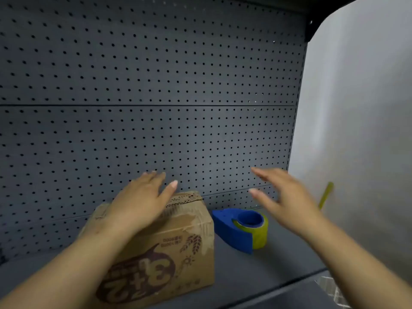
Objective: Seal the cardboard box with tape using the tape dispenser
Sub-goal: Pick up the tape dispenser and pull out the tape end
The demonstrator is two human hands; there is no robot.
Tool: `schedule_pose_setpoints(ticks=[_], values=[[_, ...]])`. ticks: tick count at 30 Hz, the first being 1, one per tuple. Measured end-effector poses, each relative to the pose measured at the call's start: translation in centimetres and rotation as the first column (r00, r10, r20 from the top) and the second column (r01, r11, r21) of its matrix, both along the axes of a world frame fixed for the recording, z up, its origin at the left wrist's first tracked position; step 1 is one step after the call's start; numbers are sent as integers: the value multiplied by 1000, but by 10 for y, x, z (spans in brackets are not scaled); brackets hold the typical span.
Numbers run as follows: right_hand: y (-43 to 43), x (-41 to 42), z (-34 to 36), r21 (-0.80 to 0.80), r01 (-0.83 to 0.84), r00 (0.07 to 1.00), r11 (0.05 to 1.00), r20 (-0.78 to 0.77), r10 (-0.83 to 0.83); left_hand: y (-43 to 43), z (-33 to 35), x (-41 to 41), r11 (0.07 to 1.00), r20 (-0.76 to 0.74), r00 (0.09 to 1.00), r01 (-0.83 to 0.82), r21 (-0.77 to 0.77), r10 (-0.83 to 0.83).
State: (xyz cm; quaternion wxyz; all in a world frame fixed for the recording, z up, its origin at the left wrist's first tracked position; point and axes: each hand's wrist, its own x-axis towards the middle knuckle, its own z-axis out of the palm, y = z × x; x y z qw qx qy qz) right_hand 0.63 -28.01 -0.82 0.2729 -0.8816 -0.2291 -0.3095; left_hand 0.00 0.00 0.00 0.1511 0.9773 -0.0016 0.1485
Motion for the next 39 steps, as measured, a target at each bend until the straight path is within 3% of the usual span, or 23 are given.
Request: schedule_pose_setpoints(ticks=[2,4,8,11,18,25,30,34,37,39], values=[[12,14,-26,-212,137,968,968,-178,-176,2,-9,0,989,-42,998,-43,139,49],[21,31,-63,-384,161,914,909,-289,-284,6,-20,-1,980,-86,993,-65,186,82],[36,57,-105,-616,217,836,757,-283,-470,5,-33,0,985,-119,989,-62,162,82],[41,70,-125,-686,231,779,690,-294,-553,3,-40,-2,984,-101,991,-74,164,92],[33,82,-137,-718,235,833,656,-199,-516,0,-41,-5,977,12,995,-98,189,97],[10,82,-127,-603,172,910,779,-206,-360,-2,-41,-10,973,30,993,-117,199,114],[2,84,-74,-535,166,943,829,-161,-292,-3,-41,-10,973,38,990,-139,187,134],[1,72,-22,-512,92,986,854,-75,-151,-2,-36,-9,991,57,990,-132,31,130],[6,56,13,-444,8,1000,896,16,-1,-1,-21,-8,959,100,988,-88,-269,119],[14,43,35,-431,-65,994,900,55,98,-1,-6,-6,863,105,988,-44,-504,112]])
